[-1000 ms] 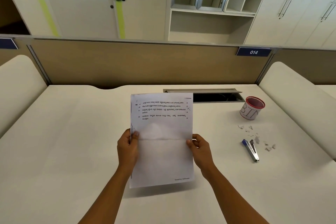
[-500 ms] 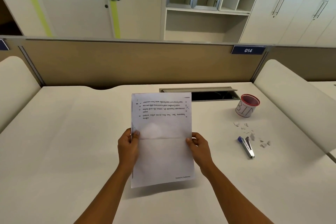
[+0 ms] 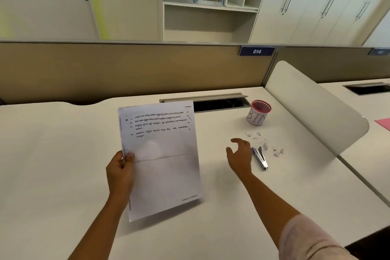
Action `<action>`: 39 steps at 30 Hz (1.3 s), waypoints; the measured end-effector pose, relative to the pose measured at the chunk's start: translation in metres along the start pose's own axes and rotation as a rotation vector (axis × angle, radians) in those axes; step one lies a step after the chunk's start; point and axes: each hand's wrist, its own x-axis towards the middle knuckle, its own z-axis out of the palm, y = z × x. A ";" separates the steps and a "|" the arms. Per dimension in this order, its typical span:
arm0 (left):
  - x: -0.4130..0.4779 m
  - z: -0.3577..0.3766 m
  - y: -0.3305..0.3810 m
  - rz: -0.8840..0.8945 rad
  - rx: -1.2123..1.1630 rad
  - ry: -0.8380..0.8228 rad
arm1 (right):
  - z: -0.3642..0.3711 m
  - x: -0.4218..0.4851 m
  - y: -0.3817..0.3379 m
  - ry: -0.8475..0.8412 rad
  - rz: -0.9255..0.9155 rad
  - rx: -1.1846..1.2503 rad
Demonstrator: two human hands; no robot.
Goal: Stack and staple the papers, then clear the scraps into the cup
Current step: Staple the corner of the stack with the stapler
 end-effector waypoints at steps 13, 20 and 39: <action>0.001 -0.007 0.005 0.010 -0.027 0.011 | -0.035 0.023 0.094 -0.117 0.218 -0.204; -0.002 -0.008 0.007 0.028 -0.046 0.023 | -0.036 0.027 0.088 -0.029 0.220 -0.242; -0.004 -0.012 0.009 0.099 0.020 0.028 | -0.028 0.033 0.015 -0.270 0.440 0.630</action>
